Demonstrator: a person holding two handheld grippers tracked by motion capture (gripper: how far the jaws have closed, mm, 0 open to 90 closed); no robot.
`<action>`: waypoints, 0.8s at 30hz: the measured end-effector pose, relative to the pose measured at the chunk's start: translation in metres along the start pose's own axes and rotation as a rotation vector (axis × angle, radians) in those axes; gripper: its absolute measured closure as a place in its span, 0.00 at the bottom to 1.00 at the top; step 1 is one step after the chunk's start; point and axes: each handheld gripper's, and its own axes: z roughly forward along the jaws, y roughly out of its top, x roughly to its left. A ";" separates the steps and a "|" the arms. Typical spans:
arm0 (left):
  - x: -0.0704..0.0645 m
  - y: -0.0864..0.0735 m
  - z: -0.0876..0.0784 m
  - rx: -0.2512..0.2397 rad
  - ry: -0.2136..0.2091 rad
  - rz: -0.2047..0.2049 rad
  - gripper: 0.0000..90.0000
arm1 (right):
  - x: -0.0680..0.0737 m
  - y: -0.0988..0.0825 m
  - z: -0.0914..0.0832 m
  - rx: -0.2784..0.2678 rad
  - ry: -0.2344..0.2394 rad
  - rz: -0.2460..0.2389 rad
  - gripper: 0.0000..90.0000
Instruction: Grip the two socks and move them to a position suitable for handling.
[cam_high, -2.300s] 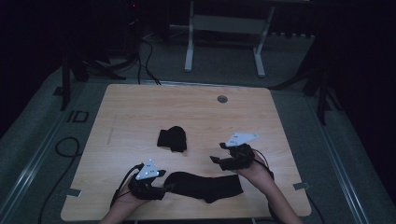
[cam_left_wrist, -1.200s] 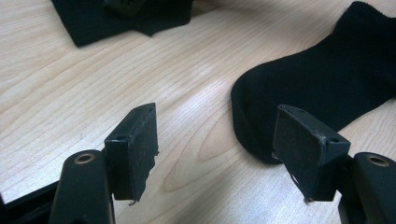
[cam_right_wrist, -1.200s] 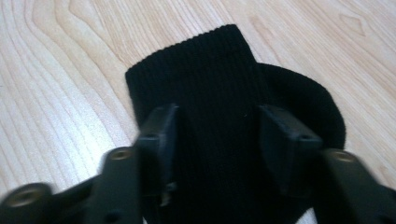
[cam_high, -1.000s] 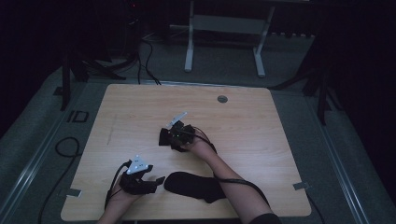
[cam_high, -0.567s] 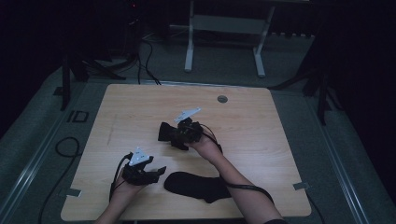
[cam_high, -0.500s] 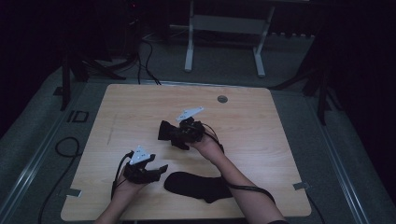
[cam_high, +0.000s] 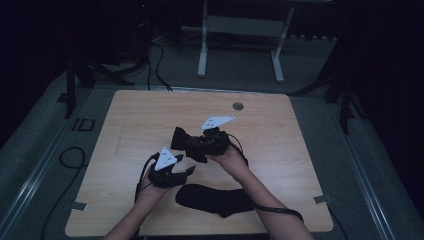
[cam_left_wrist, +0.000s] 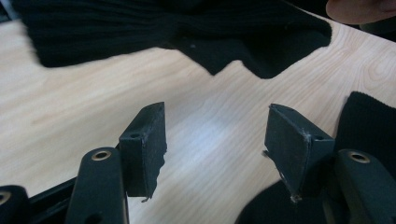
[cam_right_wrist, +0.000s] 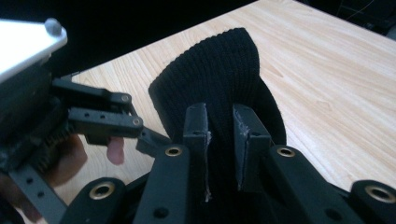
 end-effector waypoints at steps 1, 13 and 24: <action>-0.003 0.002 0.001 -0.018 0.006 0.015 0.43 | 0.000 0.000 -0.002 -0.004 0.003 0.002 0.86; -0.008 0.015 0.004 -0.023 0.092 0.109 0.74 | 0.000 -0.011 -0.004 0.019 0.000 -0.004 0.86; -0.001 0.010 -0.004 0.008 0.132 0.081 0.93 | -0.006 -0.015 -0.018 -0.007 -0.018 0.005 0.91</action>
